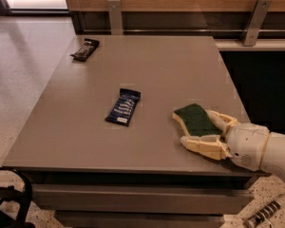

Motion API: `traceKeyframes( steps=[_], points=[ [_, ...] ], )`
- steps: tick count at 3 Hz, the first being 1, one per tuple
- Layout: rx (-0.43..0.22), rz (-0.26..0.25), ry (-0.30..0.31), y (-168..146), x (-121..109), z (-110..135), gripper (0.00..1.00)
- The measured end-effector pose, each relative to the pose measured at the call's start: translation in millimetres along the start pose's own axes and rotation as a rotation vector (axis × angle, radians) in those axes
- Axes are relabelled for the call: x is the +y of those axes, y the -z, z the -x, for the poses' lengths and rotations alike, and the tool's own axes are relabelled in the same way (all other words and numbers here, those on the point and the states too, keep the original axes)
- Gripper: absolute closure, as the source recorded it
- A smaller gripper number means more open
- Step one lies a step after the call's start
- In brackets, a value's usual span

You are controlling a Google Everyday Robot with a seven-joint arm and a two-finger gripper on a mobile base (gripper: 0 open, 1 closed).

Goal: Move sponge near rxbar chocolate

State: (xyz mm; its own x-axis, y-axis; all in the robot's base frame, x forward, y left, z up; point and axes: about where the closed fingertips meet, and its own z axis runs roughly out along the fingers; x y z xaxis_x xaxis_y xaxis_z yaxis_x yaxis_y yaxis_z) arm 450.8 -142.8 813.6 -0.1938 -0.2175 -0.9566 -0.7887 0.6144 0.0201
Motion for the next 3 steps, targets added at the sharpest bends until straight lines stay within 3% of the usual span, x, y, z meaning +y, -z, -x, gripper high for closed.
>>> traceKeyframes(
  steps=[2, 3],
  points=[
    [0.000, 0.006, 0.005, -2.5, 2.5, 2.4, 0.87],
    [0.003, 0.008, 0.010, -3.4, 3.1, 4.6, 1.00]
  ],
)
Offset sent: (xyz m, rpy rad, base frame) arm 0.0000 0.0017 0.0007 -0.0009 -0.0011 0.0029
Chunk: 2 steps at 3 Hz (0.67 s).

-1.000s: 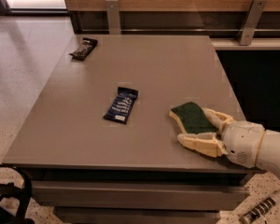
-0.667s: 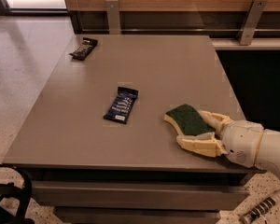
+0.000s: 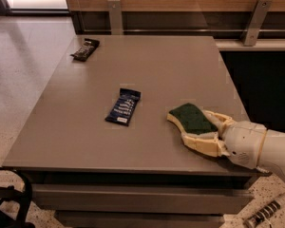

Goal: Move sponge near rxbar chocolate

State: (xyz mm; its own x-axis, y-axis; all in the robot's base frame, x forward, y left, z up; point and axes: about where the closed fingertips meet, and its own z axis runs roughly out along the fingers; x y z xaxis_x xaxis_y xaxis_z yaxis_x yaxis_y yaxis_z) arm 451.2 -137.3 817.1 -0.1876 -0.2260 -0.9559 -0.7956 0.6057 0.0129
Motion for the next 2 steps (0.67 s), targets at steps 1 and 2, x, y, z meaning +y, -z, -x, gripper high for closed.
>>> traceKeyframes(
  steps=[1, 2],
  points=[
    [0.056, 0.006, 0.053, 6.9, -13.8, 25.1, 1.00],
    [0.118, 0.017, 0.135, 7.2, -41.2, 65.0, 1.00]
  ],
)
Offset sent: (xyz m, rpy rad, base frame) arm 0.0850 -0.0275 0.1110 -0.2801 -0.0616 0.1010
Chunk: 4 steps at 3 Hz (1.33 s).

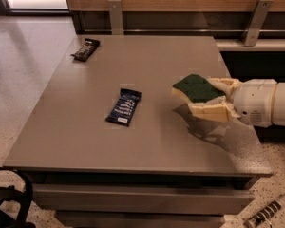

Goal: Move sponge near rxbar chocolate

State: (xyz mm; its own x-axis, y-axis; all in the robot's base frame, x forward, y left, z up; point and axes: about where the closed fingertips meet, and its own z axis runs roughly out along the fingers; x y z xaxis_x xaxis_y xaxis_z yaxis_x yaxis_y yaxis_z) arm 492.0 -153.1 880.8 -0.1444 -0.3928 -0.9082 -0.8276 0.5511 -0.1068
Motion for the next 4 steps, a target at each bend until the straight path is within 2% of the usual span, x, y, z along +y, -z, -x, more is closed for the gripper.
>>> traceKeyframes(
  steps=[1, 2, 3, 4],
  points=[
    [0.036, -0.005, 0.053, -5.5, -30.4, 26.4, 1.00],
    [0.097, -0.027, 0.091, -41.7, -60.8, 62.6, 1.00],
    [0.128, -0.050, 0.080, -88.0, -73.8, 91.9, 1.00],
    [0.116, -0.078, 0.060, -128.2, -89.9, 117.6, 1.00]
  ],
)
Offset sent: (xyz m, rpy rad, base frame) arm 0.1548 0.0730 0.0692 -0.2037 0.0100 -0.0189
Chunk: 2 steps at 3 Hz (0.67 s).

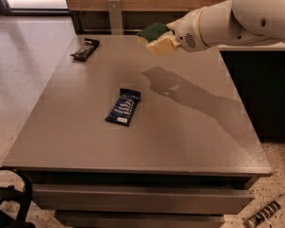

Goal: Move sponge near rxbar chocolate

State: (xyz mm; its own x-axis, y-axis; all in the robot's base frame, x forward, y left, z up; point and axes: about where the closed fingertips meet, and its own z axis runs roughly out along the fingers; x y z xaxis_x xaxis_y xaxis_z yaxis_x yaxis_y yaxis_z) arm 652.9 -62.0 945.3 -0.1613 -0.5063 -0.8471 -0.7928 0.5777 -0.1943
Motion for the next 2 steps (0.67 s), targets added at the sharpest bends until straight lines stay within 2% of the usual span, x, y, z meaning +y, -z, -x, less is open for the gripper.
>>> traceKeyframes(
  steps=[2],
  points=[
    [-0.082, 0.046, -0.003, -65.2, 2.2, 34.9, 1.00]
  ],
)
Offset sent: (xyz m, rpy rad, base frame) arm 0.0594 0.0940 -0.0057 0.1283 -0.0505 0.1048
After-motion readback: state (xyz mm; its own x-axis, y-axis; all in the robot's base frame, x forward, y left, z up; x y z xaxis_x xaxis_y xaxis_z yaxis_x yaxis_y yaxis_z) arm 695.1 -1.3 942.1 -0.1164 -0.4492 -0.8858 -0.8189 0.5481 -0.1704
